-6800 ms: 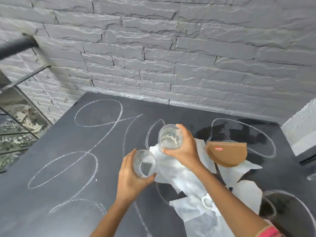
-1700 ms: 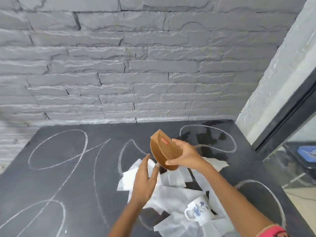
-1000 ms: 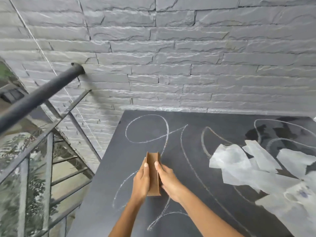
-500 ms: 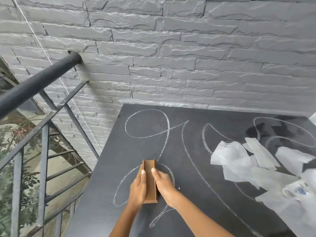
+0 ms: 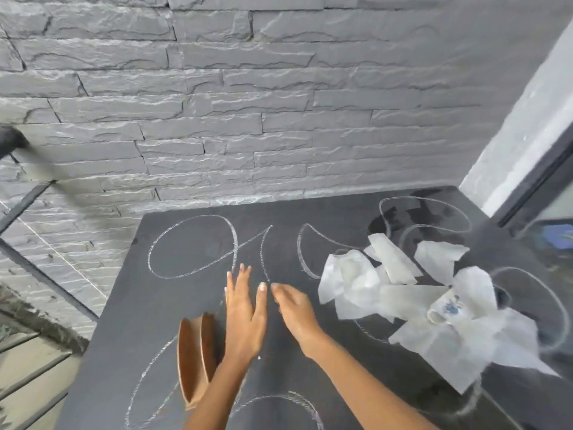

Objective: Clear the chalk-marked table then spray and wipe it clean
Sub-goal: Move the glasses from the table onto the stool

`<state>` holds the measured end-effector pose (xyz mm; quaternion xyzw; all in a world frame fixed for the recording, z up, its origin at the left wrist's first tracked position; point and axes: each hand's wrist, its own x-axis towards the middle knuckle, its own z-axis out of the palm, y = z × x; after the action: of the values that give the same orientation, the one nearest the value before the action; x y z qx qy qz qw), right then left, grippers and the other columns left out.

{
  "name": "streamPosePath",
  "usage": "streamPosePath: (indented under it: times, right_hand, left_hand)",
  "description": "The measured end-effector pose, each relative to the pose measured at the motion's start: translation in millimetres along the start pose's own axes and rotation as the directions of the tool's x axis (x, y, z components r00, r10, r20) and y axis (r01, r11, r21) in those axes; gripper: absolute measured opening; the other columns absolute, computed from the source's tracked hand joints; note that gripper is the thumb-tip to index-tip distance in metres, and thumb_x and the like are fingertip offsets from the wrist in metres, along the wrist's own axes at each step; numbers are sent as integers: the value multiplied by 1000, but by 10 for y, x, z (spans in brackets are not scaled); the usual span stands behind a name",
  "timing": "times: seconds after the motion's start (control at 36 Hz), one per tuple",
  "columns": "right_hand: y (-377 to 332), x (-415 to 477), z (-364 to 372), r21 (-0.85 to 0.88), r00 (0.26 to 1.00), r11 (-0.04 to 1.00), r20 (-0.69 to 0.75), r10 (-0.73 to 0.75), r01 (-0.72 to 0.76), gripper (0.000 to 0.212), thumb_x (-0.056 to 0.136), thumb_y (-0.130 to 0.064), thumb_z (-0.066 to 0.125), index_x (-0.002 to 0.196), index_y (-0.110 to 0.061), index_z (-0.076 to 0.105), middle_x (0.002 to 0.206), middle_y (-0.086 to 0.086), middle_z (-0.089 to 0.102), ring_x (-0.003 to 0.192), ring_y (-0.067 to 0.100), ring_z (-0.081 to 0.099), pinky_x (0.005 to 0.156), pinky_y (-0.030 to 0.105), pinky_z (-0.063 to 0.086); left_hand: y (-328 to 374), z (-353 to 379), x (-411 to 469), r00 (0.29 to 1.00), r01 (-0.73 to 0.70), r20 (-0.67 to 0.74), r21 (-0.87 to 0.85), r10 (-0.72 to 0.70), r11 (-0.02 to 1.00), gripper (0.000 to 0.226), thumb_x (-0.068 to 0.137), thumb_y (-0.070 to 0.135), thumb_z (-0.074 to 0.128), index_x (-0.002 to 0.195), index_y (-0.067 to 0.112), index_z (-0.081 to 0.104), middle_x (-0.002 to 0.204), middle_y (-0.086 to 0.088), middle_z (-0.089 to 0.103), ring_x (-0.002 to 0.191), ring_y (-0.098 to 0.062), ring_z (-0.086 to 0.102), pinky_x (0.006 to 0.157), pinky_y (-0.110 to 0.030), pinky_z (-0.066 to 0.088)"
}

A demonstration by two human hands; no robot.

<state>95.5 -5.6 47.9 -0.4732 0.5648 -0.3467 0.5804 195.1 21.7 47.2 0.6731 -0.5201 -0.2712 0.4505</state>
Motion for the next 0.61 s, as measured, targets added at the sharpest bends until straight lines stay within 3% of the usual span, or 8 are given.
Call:
streamPosePath:
  times: [0.08, 0.22, 0.33, 0.44, 0.61]
  right_hand:
    - [-85, 16, -523, -16, 996, 998, -62, -61, 60, 23, 95, -33, 51, 111, -21, 62, 102, -18, 61, 98, -3, 54, 82, 9, 41]
    - [-101, -27, -1451, -58, 972, 990, -190, -139, 131, 29, 95, -22, 54, 120, -10, 60, 115, -5, 62, 107, 5, 57, 79, 1, 41]
    - [95, -105, -2261, -264, 934, 950, -267, -239, 168, 27, 91, -18, 59, 118, -14, 61, 113, -11, 59, 108, 3, 53, 85, 1, 36]
    - [414, -142, -2915, -488, 932, 864, -240, -272, 126, 35, 89, -16, 60, 124, -17, 56, 125, -8, 56, 118, 7, 50, 97, 11, 34]
    - [723, -140, -3471, -565, 967, 825, -205, -153, 11, 51, 88, -31, 63, 134, -20, 45, 135, -6, 49, 125, 12, 45, 102, 15, 31]
  left_hand:
    - [216, 390, -22, 996, -17, 87, -48, 21, 999, 54, 98, 44, 37, 147, 23, 28, 156, 13, 20, 144, 1, -4, 120, -31, 3]
    - [537, 1082, -127, 975, -51, 213, -61, 62, 997, 53, 98, 45, 36, 147, 27, 26, 153, 21, 20, 142, 6, -3, 120, -32, 7]
    - [796, 1710, -289, 955, -17, 293, -67, 36, 998, 57, 96, 48, 35, 148, 26, 24, 154, 19, 18, 141, 7, -1, 117, -25, 7]
    - [958, 2216, -469, 934, 17, 358, -56, 4, 998, 53, 98, 41, 35, 147, 27, 23, 153, 20, 17, 136, 11, -1, 109, -16, 4]
    - [940, 2796, -691, 902, 38, 427, 73, -65, 997, 53, 99, 41, 34, 148, 25, 23, 156, 12, 17, 135, 6, -3, 117, -26, 9]
